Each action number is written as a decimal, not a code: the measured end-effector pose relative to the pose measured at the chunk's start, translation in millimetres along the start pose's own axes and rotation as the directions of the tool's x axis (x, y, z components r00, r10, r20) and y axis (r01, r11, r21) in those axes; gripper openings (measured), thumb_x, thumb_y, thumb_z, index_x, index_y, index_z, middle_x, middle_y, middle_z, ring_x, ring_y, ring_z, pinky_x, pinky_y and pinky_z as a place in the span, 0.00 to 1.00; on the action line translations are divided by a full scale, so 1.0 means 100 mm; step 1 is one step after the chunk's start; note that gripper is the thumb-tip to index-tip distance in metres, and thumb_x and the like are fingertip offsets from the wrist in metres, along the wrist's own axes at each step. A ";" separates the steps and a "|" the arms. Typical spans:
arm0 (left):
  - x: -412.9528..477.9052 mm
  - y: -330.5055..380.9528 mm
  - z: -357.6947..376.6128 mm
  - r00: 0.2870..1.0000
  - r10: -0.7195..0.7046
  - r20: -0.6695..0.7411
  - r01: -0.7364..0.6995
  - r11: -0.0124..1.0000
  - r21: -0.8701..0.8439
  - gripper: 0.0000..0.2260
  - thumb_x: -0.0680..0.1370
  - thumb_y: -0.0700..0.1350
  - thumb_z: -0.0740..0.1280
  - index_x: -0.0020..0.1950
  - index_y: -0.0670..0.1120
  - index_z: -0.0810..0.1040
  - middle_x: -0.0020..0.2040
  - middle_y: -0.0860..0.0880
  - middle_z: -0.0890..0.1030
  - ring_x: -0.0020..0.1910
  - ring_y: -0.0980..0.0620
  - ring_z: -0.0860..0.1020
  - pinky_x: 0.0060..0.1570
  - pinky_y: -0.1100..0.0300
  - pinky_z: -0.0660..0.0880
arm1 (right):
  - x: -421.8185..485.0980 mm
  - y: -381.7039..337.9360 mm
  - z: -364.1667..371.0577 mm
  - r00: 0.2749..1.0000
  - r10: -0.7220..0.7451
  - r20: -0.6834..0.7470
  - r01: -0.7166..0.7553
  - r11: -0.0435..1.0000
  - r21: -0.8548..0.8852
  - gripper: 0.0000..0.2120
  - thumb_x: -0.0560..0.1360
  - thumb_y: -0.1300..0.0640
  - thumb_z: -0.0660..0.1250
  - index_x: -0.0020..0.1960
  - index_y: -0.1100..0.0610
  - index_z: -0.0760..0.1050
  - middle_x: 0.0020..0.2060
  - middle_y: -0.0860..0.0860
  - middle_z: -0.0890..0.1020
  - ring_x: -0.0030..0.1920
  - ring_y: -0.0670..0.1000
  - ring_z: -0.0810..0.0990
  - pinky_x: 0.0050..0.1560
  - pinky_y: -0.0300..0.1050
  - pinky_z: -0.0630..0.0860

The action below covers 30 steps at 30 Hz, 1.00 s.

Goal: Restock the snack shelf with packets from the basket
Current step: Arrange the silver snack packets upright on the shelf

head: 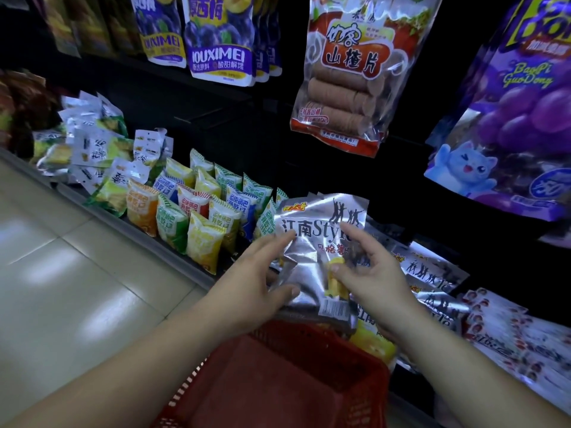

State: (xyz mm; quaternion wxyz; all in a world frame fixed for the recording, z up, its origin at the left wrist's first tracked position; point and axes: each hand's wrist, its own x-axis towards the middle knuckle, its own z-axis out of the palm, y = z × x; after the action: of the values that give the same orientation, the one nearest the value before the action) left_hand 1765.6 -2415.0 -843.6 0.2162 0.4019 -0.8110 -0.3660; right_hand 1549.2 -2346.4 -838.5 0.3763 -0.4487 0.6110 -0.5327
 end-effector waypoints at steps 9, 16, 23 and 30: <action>-0.07 0.33 0.18 0.996 -0.003 -0.084 -0.026 0.940 -0.340 0.31 0.78 0.55 0.72 0.78 0.68 0.62 0.71 0.70 0.69 0.70 0.65 0.71 0.66 0.55 0.77 | -0.15 -0.16 0.15 0.985 -0.101 0.143 0.115 0.988 -0.099 0.37 0.77 0.68 0.71 0.73 0.32 0.68 0.62 0.35 0.80 0.57 0.38 0.82 0.53 0.37 0.80; 0.01 0.33 0.00 0.989 -0.129 -0.066 0.080 0.869 -0.488 0.39 0.78 0.46 0.75 0.81 0.64 0.56 0.68 0.62 0.74 0.60 0.66 0.78 0.49 0.67 0.79 | -0.19 -0.27 0.08 0.918 -0.084 0.389 0.081 0.996 0.025 0.38 0.83 0.69 0.62 0.74 0.28 0.64 0.68 0.41 0.80 0.61 0.79 0.72 0.64 0.66 0.73; 0.05 0.27 -0.03 0.990 -0.138 0.011 0.123 0.841 -0.527 0.24 0.81 0.44 0.70 0.74 0.61 0.69 0.54 0.50 0.86 0.57 0.49 0.84 0.61 0.44 0.80 | -0.10 -0.27 0.05 0.961 -0.275 0.035 0.276 0.938 -0.212 0.21 0.79 0.62 0.70 0.59 0.35 0.76 0.59 0.47 0.79 0.50 0.47 0.83 0.49 0.40 0.78; 0.03 0.21 -0.06 0.989 -0.144 -0.020 0.112 0.842 -0.528 0.26 0.76 0.33 0.73 0.68 0.56 0.75 0.48 0.56 0.84 0.42 0.60 0.82 0.48 0.64 0.80 | 0.03 -0.25 -0.02 0.981 -0.193 0.025 0.190 0.922 -0.338 0.19 0.78 0.54 0.73 0.64 0.37 0.76 0.61 0.39 0.80 0.64 0.38 0.77 0.64 0.43 0.77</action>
State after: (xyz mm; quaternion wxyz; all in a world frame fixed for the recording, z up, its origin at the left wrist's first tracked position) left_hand 1757.6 -2411.8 -823.4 0.3166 0.3910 -0.6448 -0.5755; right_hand 1550.0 -2349.5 -813.8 0.2368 -0.5619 0.6482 -0.4560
